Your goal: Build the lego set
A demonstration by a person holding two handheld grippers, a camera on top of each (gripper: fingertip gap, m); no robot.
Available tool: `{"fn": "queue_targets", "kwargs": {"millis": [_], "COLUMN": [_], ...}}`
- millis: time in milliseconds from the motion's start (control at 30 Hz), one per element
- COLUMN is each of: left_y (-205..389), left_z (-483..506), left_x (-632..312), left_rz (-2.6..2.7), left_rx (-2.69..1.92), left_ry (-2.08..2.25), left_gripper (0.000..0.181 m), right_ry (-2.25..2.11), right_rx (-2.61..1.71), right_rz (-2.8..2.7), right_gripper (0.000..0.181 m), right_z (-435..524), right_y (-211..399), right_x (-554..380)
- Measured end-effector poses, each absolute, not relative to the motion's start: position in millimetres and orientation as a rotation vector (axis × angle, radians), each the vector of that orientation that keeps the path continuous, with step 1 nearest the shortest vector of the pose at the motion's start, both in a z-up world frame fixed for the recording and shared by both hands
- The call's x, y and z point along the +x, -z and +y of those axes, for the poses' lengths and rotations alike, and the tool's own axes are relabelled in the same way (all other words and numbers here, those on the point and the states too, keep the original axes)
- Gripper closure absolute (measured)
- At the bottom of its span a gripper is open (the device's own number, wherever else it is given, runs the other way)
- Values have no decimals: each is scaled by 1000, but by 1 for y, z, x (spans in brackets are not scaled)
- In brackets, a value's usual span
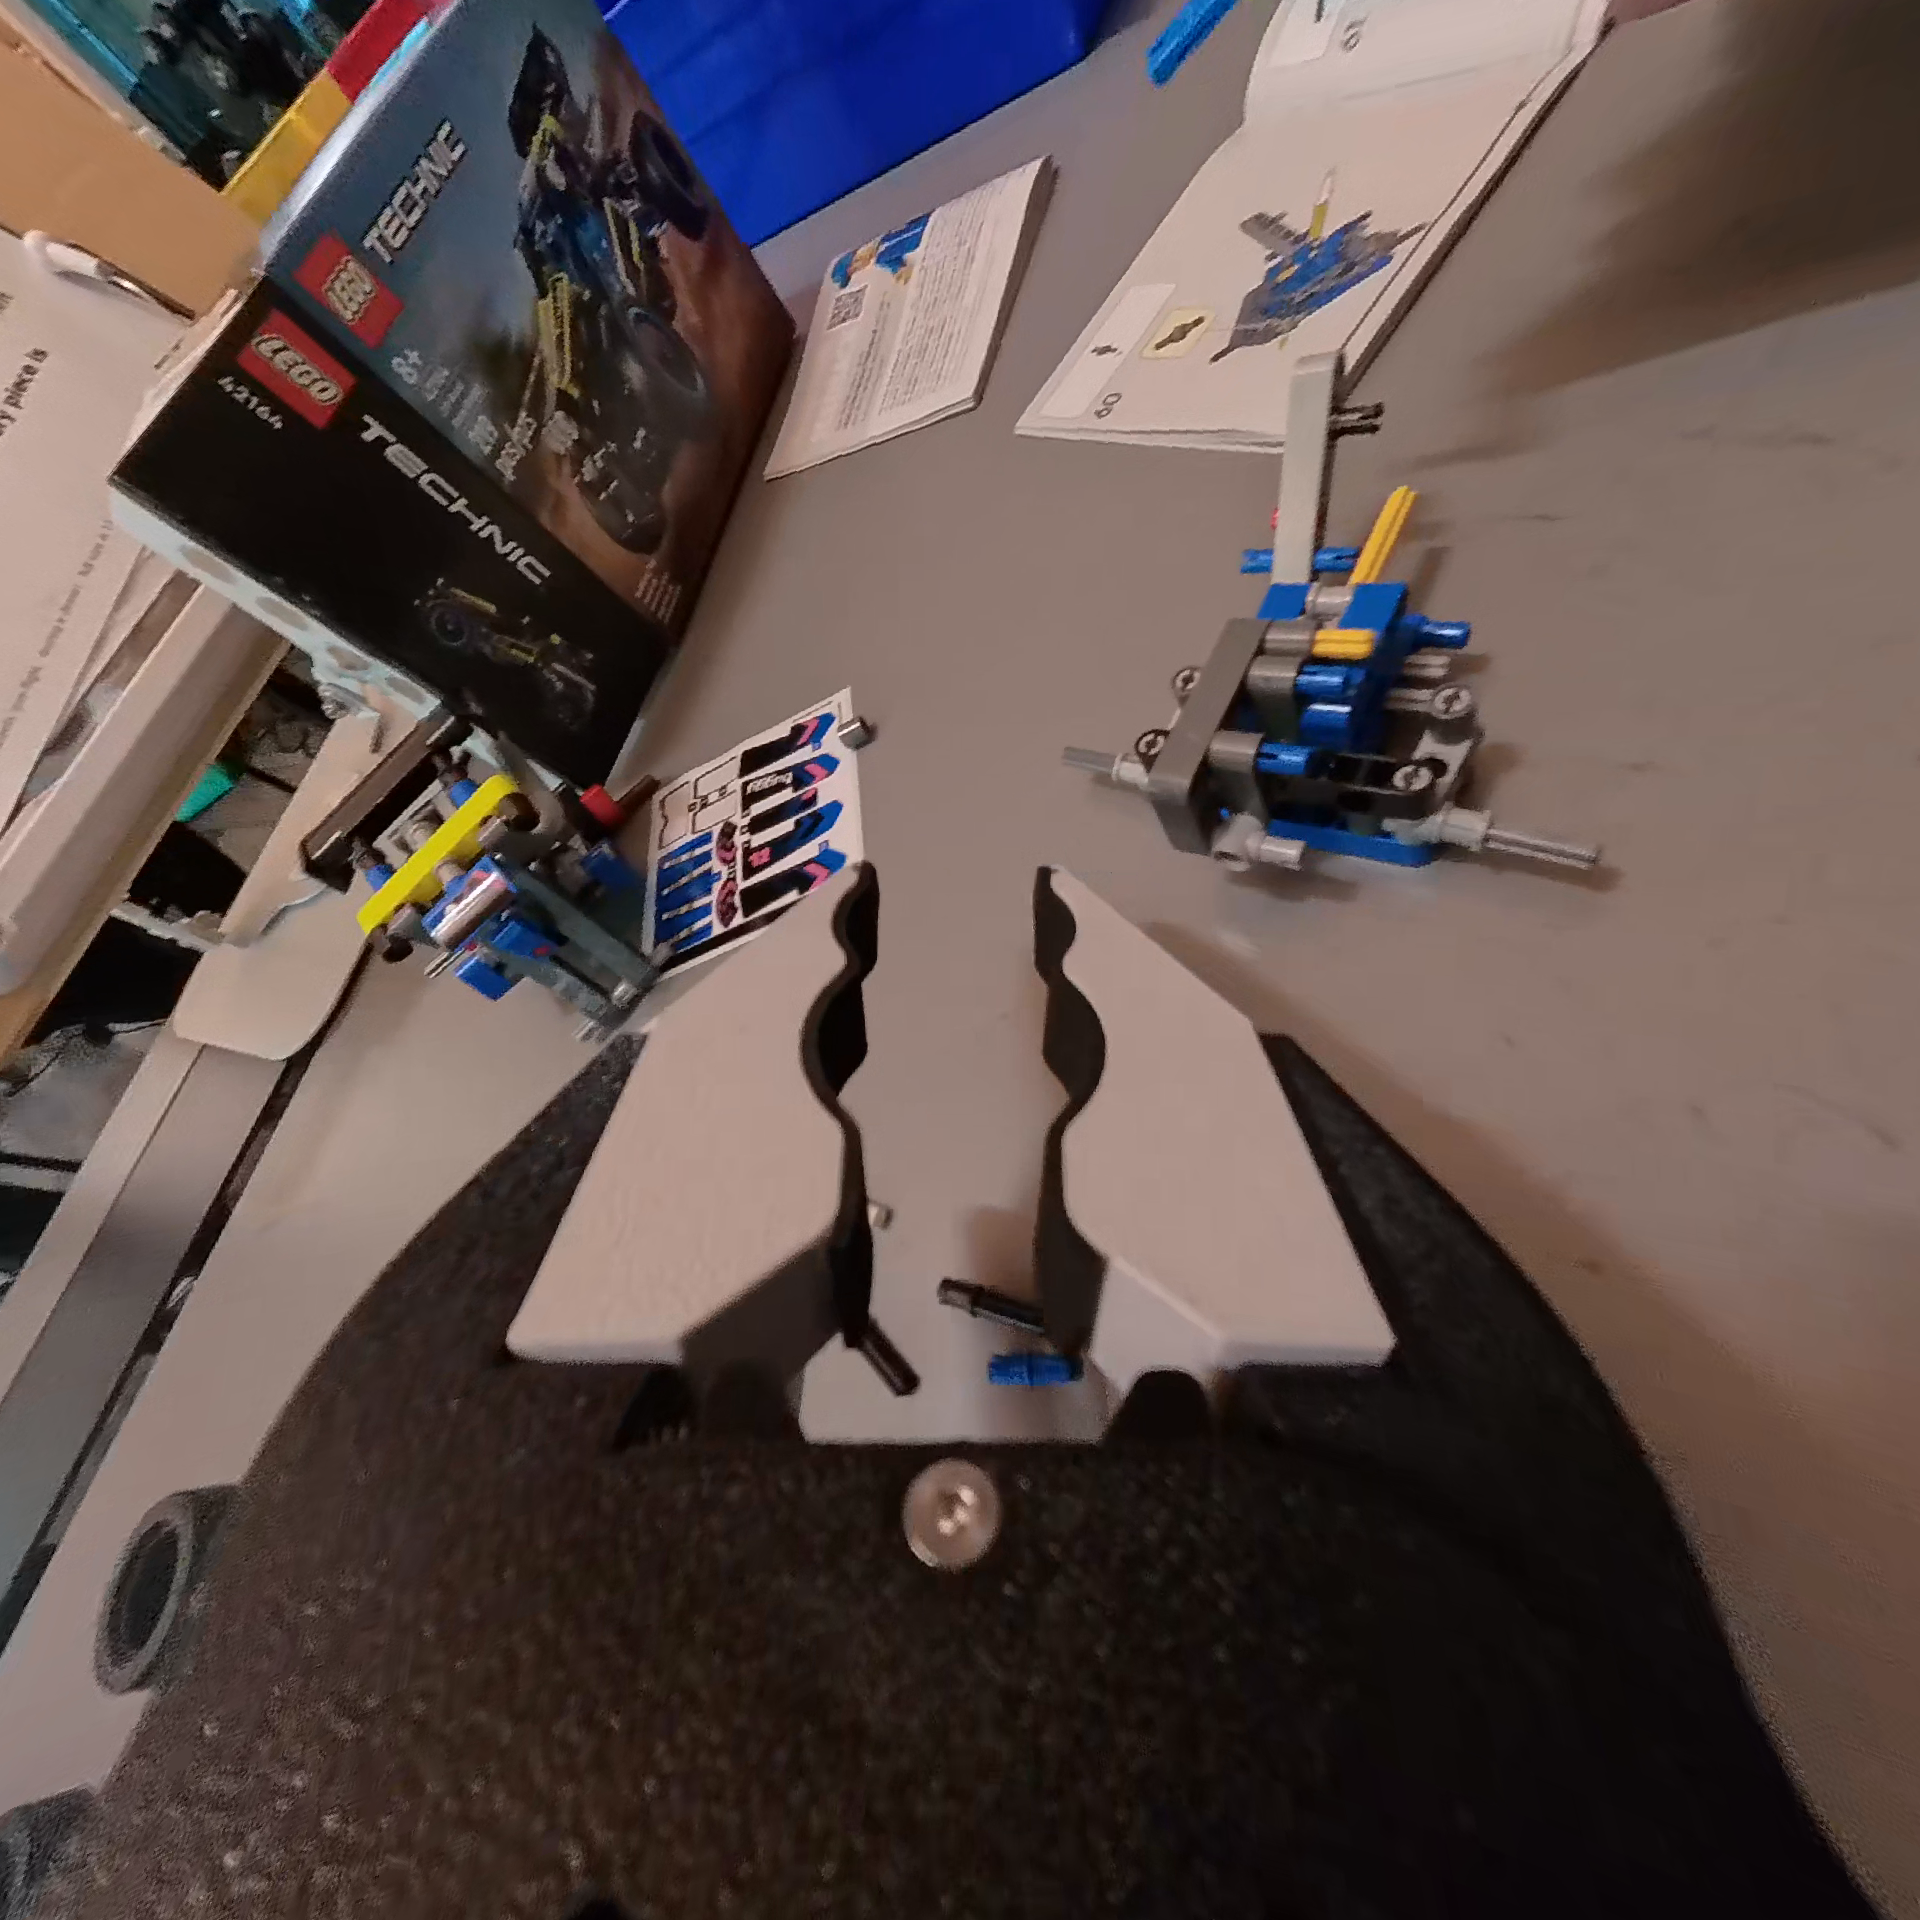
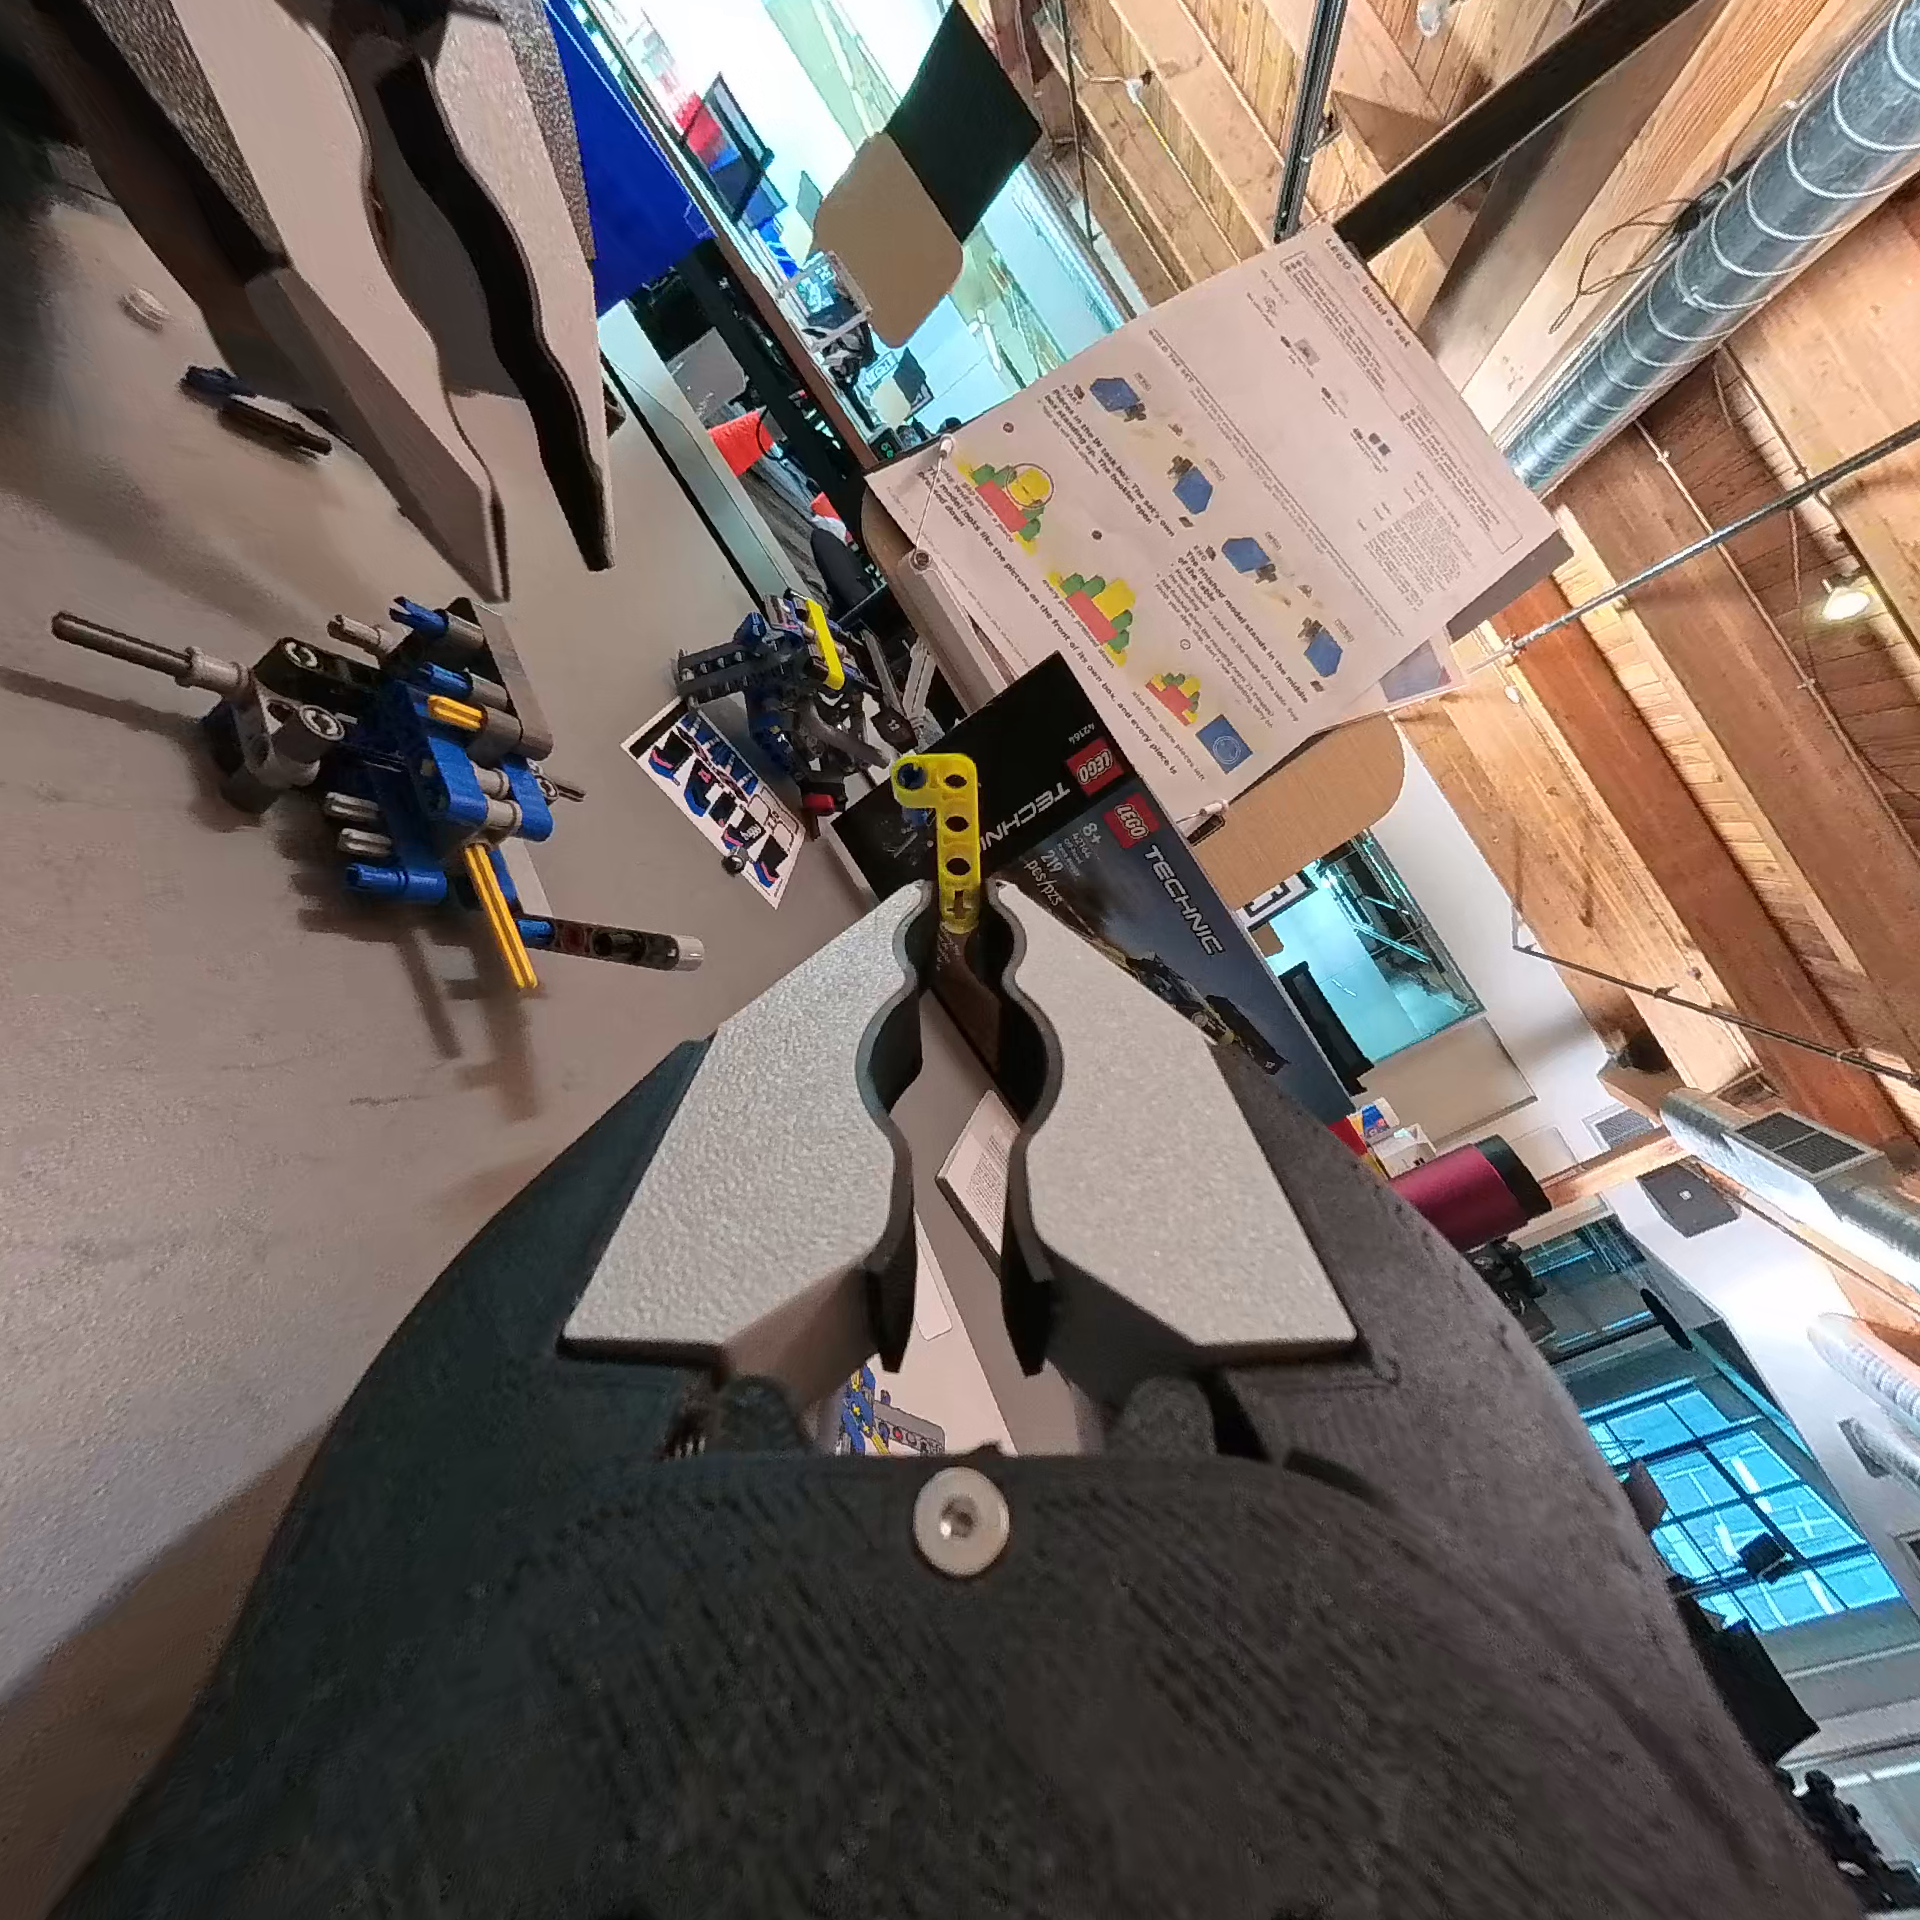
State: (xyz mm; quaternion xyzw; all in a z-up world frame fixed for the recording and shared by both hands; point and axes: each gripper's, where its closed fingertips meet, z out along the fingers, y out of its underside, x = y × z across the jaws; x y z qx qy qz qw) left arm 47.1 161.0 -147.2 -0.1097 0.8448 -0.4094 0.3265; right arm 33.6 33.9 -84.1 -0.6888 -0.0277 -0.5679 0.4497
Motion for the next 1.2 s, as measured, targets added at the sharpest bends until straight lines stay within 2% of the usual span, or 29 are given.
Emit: {"fn": "queue_targets", "kwargs": {"millis": [1200], "left_y": [144], "left_z": [159], "left_x": [43], "left_rz": [2246], "left_rx": [-329], "left_ry": [1095], "left_gripper": [159], "right_ry": [1370], "right_rx": [-1726], "right_rz": [-277], "right_gripper": [176], "right_z": [57], "right_y": [95], "right_x": [15]}}
